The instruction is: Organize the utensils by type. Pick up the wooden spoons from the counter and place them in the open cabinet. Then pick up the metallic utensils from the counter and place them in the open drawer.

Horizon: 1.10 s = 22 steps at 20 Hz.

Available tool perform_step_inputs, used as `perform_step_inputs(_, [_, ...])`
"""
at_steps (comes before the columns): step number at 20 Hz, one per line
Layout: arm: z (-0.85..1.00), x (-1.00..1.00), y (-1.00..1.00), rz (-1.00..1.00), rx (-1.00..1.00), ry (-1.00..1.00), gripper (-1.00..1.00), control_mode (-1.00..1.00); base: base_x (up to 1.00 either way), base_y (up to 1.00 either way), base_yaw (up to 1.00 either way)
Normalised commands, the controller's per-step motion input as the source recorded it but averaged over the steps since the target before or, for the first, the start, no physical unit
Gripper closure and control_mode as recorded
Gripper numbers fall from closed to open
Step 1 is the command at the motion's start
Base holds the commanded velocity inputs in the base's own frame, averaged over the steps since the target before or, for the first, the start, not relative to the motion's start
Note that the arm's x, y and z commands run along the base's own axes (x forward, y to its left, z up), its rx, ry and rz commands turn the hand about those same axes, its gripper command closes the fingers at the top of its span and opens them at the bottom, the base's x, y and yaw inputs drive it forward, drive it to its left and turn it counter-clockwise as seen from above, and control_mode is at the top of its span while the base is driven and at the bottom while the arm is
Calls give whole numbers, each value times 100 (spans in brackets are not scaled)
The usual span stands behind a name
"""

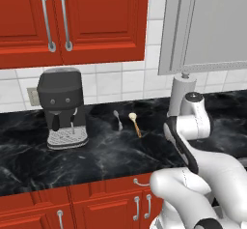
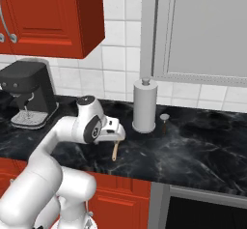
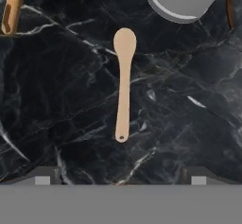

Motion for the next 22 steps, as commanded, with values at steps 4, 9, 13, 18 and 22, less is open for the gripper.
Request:
perform_step_inputs(4, [-29, 25, -10, -5, 0, -1, -100, -100, 0, 0, 0])
perform_step_inputs(9, [-19, 27, -7, 0, 1, 0, -100, -100, 0, 0, 0])
perform_step_inputs(13, [-14, 17, 0, 0, 2, 0, -100, -100, 0, 0, 0])
perform_step_inputs(18, [-15, 17, 0, 0, 1, 0, -100, -100, 0, 0, 0])
perform_step_inputs(22, [-15, 17, 0, 0, 0, 0, -100, -100, 0, 0, 0])
